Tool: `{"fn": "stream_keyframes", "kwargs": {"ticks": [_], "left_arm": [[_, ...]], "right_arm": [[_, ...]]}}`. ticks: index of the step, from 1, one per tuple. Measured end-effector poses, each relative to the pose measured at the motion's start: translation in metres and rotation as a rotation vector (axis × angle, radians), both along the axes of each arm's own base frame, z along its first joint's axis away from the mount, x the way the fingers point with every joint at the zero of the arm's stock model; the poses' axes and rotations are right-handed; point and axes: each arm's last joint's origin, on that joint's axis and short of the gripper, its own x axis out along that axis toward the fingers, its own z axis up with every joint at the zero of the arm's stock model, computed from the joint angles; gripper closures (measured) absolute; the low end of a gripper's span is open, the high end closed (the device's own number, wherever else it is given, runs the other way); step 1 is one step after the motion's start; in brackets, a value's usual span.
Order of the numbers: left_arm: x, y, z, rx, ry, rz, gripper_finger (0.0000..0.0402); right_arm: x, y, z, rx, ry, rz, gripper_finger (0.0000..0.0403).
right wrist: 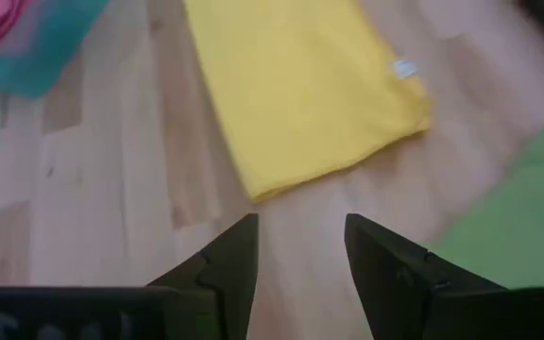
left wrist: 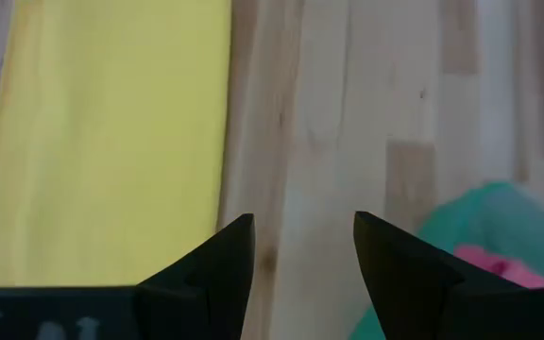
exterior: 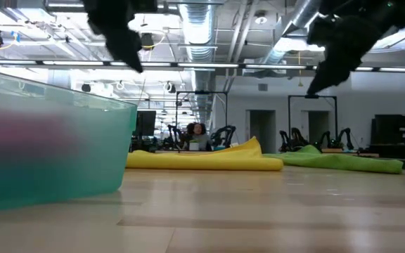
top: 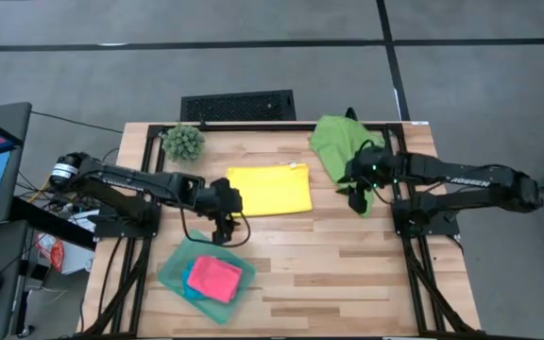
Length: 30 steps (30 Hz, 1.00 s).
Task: Fold microfiber towels
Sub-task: Fold the yellow microfiber towel
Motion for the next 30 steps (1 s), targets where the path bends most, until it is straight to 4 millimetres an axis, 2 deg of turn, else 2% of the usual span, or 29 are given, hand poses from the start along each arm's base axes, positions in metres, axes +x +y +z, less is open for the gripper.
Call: {"fn": "stream_keyframes", "kwargs": {"ticks": [9,18,30], "left_arm": [[-0.005,-0.01,-0.041,0.1,-0.058,0.069,0.0226],[-0.016,-0.008,-0.075,0.118,-0.041,0.083,0.0226],[-0.03,-0.003,-0.107,0.208,-0.006,0.1,0.0226]], "right_arm": [[0.025,0.028,-0.04,-0.021,0.009,0.162,0.022],[0.052,0.035,-0.07,-0.069,0.081,0.236,0.0215],[0.078,0.037,-0.083,-0.183,-0.031,0.399,0.0223]]}}
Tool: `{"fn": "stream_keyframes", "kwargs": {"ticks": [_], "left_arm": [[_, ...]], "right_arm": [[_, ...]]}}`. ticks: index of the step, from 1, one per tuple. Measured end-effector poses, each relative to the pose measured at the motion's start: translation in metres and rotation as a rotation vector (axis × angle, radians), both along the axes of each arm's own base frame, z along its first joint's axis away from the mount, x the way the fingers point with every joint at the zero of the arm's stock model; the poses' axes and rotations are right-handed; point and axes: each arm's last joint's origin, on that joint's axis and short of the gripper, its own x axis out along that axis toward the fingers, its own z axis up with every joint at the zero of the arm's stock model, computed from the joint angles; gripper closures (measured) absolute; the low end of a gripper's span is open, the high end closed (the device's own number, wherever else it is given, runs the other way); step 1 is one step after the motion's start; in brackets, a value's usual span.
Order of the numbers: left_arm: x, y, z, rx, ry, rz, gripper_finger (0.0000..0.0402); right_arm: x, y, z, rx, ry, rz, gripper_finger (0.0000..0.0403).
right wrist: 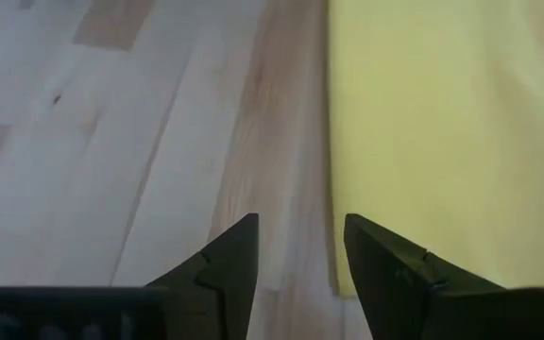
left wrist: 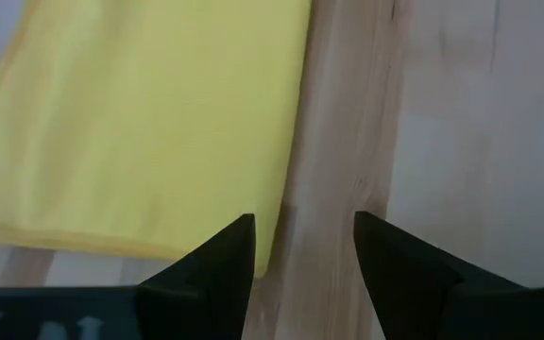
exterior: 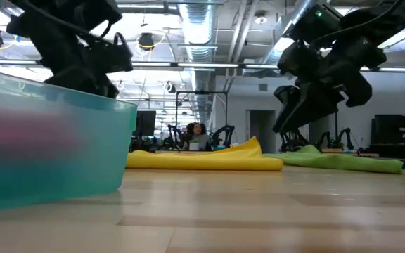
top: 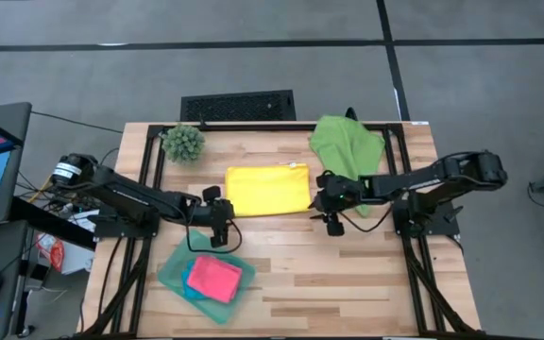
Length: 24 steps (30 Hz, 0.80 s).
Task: Fold microfiber towels
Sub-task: Fold the yellow microfiber towel
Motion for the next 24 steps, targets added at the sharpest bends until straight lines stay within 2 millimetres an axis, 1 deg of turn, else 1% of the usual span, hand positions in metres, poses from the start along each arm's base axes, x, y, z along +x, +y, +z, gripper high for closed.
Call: {"fn": "stream_keyframes", "kwargs": {"ticks": [4,8,13,20,24], "left_arm": [[0.0,0.0,-0.009,0.006,0.037,-0.021,0.0226],[0.004,-0.001,-0.015,0.013,0.047,-0.044,0.0226],[0.006,-0.001,-0.022,0.016,0.071,-0.047,0.0226],[0.008,-0.001,-0.025,0.015,0.077,-0.045,0.0226],[0.008,0.002,-0.025,0.011,0.076,-0.023,0.0226]], "right_arm": [[0.006,-0.001,-0.009,-0.019,0.0,0.029,0.0227],[0.011,-0.004,-0.016,-0.009,-0.005,0.03,0.0226],[0.012,-0.011,-0.027,-0.006,0.039,0.004,0.0226],[0.014,-0.018,-0.048,0.007,0.124,-0.028,0.023],[0.016,-0.02,-0.054,0.032,0.141,-0.055,0.023]]}}
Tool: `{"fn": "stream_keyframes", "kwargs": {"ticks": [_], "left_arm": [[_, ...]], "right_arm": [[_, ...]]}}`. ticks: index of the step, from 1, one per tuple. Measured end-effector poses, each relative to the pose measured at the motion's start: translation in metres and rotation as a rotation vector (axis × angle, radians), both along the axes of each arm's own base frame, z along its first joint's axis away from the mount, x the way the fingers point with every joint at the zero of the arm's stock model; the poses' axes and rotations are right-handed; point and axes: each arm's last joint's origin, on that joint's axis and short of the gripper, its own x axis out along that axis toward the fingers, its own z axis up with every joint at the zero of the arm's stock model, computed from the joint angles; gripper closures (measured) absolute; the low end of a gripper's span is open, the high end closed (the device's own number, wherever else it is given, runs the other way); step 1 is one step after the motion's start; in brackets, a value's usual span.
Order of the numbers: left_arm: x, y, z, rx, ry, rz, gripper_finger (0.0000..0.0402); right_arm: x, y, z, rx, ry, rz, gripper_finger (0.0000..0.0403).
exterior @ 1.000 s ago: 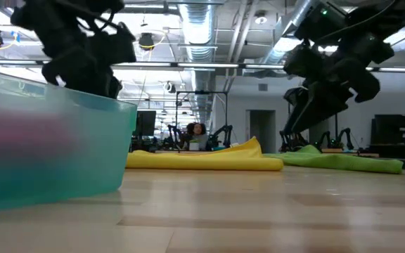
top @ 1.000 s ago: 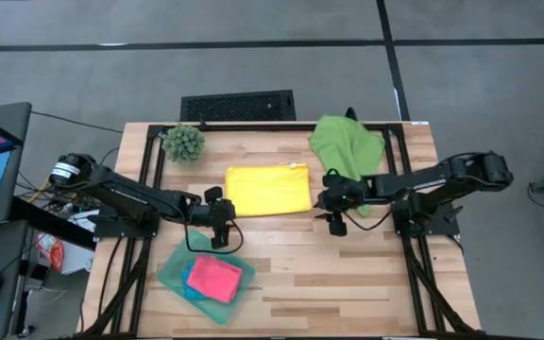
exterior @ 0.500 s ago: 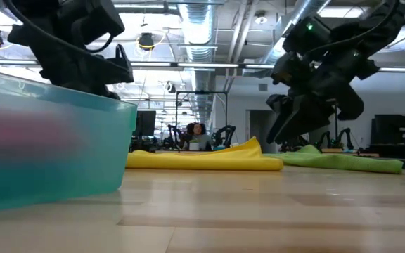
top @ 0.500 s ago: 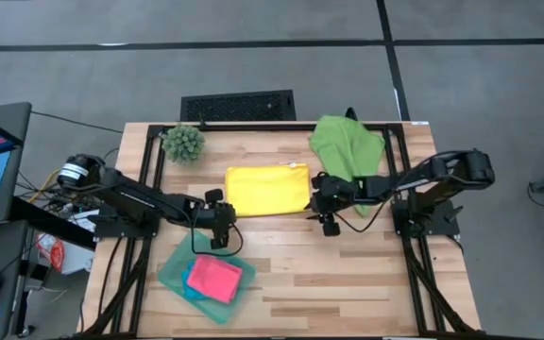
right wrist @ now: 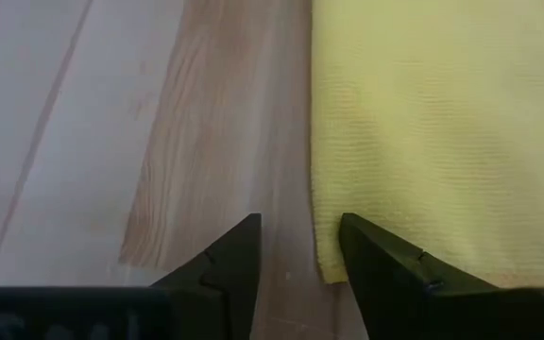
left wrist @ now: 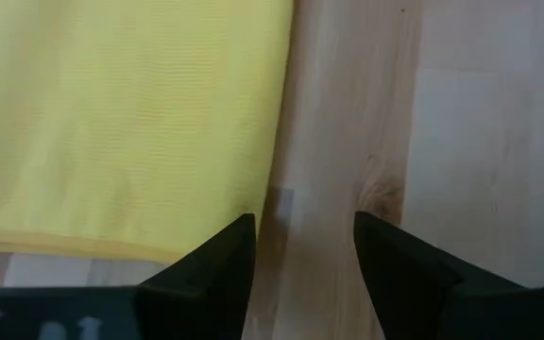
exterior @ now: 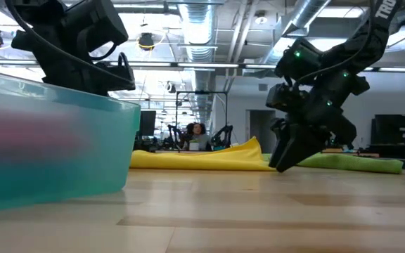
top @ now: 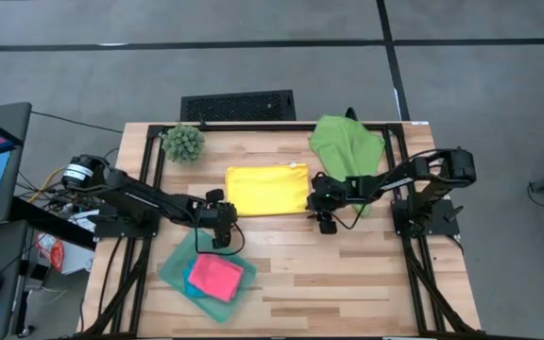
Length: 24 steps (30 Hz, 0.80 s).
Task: Fold microfiber towels
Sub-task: Fold the yellow microfiber towel
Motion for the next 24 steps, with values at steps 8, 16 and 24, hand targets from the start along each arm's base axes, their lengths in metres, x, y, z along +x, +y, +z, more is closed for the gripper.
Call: {"fn": "stream_keyframes", "kwargs": {"ticks": [8,16,24], "left_arm": [[0.0003,0.0068,-0.0004,-0.005,0.011,0.015,0.0263],[0.0,0.0101,-0.001,-0.033,0.023,0.02,0.0333],[0.0,0.0088,-0.0012,-0.088,0.021,0.033,0.0397]], "right_arm": [[-0.0018,0.0004,0.0043,0.01,-0.007,-0.028,0.0245],[-0.0035,0.0009,0.0055,0.0,0.009,-0.087,0.028],[-0.0041,0.0025,0.0057,0.027,0.023,-0.116,0.0383]]}}
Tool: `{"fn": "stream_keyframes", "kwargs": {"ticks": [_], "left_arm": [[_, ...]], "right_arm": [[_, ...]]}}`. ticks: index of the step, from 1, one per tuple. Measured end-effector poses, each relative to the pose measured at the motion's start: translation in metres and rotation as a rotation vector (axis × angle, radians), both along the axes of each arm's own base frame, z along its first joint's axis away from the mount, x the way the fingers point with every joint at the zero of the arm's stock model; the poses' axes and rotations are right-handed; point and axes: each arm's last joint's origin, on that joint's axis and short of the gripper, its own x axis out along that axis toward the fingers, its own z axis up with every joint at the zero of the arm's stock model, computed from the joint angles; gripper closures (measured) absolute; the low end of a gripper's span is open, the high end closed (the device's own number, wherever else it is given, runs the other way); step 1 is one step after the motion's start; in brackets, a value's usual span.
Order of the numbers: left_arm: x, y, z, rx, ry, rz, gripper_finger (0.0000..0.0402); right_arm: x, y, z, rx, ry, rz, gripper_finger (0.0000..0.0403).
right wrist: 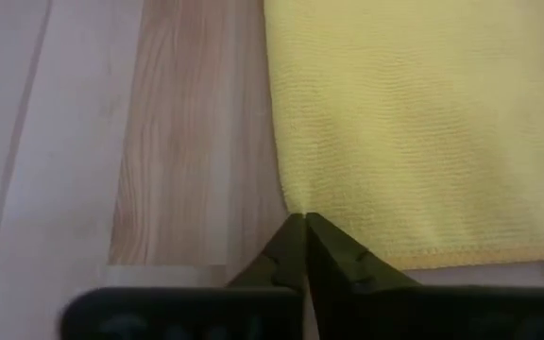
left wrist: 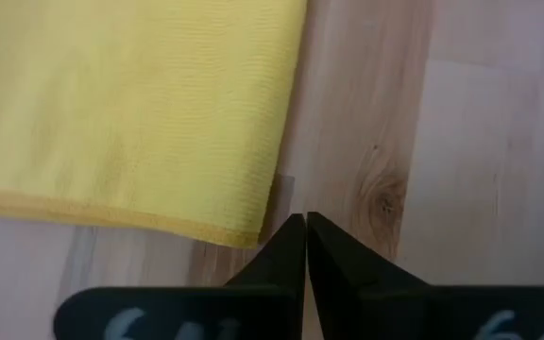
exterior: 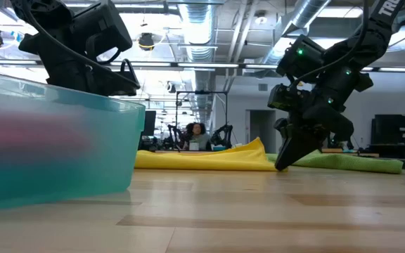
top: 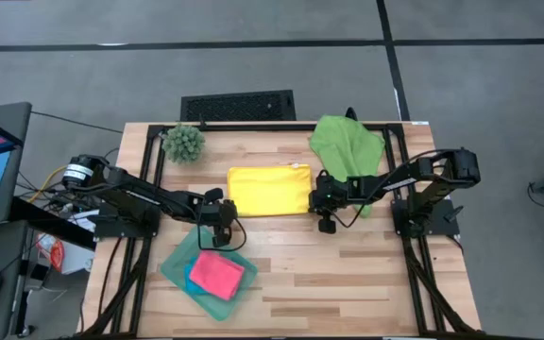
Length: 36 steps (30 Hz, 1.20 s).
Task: Fold microfiber towels
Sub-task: Fold the yellow microfiber towel
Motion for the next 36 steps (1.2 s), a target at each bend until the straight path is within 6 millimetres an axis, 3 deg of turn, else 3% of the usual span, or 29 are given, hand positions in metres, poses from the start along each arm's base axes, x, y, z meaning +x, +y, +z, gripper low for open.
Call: {"fn": "stream_keyframes", "kwargs": {"ticks": [2,8,16,29,36], "left_arm": [[0.0,0.0,0.0,-0.02,-0.007,0.036,0.0399],[0.008,-0.003,0.011,0.02,-0.06,0.103,0.0391],[0.018,-0.006,0.027,0.022,-0.092,0.033,0.0346],[0.006,0.008,0.006,0.116,-0.068,-0.012,0.0201],[0.01,0.007,-0.012,0.053,-0.009,-0.066,0.0188]], "right_arm": [[0.0,0.0,0.0,0.006,-0.001,-0.006,0.0394],[0.0,0.0,0.0,0.014,0.002,-0.013,0.0369],[0.0,0.0,0.0,0.011,-0.001,-0.003,0.0387],[0.0,0.0,0.0,0.009,0.0,-0.002,0.036],[0.0,0.0,0.0,0.01,0.002,-0.002,0.036]]}}
